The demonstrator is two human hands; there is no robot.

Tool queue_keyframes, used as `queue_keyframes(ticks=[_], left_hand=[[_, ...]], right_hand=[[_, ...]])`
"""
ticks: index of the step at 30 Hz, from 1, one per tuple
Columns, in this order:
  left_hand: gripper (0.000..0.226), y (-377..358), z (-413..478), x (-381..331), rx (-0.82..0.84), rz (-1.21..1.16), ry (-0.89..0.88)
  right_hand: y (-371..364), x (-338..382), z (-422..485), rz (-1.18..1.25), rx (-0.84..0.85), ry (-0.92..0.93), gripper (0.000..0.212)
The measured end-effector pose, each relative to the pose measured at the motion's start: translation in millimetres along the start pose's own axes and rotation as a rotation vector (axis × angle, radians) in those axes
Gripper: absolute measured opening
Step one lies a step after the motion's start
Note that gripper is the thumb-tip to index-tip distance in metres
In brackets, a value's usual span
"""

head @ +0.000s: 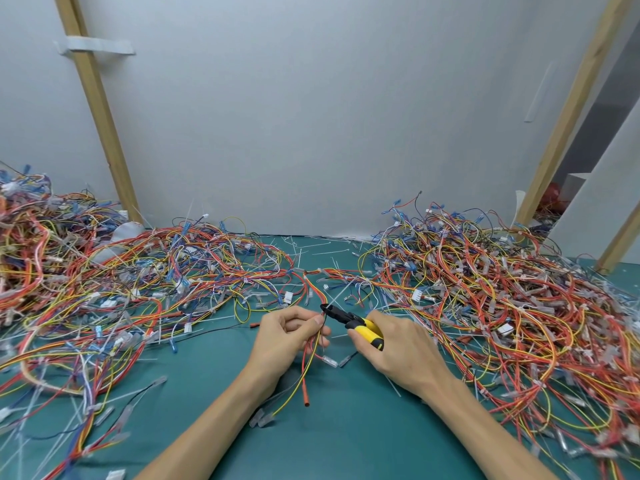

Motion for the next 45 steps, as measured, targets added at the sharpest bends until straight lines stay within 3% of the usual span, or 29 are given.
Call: queue_keyframes(ticks=[26,31,35,39,45], left_hand=[[0.009,0,0,0,-0.024,-0.005,-0.003],[0.009,-1,-1,-1,-0.018,0.004,-0.007],[0.006,1,-1,-3,-0.072,-0.027,-0.005],[0.012,13,1,-8,-0.145,-0.209,0.049],[0.024,26,10,-35,0.047,-0.419,0.081]], right_hand=[[-1,0,1,-0.012,-0.013,0.002,0.055],[-4,-3,-1,0.005,-0.007,-0.015,0.045],[-2,-5,-3,0.057,-0.061,-0.043,0.048],[8,-19,-6,0.206,-0.215,-0.133,0.052],[13,-40,-8,0.49,-0.36,-0.258,0.05]])
Point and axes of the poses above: each hand's wrist, its own z-axis towards the middle knuckle, its own y-axis out of the back of the hand, x = y × z, the point moved 8 cm from there along z, towards the middle knuckle, and after that the axes turned 9 degrees about y, right-handed, at the moved point
